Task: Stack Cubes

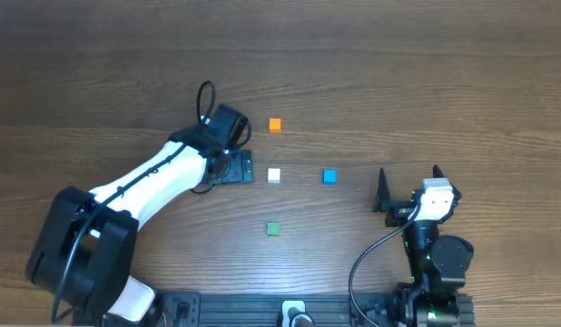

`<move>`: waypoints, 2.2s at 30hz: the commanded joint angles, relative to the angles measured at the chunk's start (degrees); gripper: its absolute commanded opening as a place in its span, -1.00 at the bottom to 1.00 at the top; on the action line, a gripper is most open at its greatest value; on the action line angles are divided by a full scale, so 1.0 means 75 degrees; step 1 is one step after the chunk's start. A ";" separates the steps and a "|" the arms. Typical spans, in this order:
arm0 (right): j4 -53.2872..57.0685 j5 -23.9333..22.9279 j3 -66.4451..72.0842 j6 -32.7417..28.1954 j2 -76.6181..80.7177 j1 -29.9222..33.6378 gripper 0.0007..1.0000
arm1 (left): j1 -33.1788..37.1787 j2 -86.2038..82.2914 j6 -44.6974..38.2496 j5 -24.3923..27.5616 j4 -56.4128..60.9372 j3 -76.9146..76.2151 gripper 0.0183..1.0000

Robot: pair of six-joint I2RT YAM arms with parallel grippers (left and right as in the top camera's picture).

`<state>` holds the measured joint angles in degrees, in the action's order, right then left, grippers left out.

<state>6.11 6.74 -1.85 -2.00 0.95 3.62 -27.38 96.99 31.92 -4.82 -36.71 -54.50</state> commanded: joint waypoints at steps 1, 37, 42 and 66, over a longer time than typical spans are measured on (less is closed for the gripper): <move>-0.0015 -0.0050 0.0064 -0.0055 -0.0032 0.0020 0.98 | -0.0020 0.0111 -0.0227 -0.0114 -0.0035 -0.0149 0.89; -0.0012 -0.0050 0.0064 -0.0055 -0.0032 0.0020 0.99 | -0.0530 -0.0146 0.0449 -0.0606 -0.0373 -0.0682 -0.96; -0.0015 -0.0050 0.0064 -0.0055 -0.0032 0.0020 0.98 | -0.1303 -0.0192 0.1195 -0.0778 -0.1547 -0.2063 -0.96; -0.0015 -0.0050 0.0064 -0.0055 -0.0032 0.0020 0.99 | -0.2314 0.1373 0.2002 -0.0740 -0.1498 -0.2967 -0.96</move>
<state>6.11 6.74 -1.85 -2.00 0.95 3.62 -45.41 105.82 46.17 -9.72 -48.14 -75.70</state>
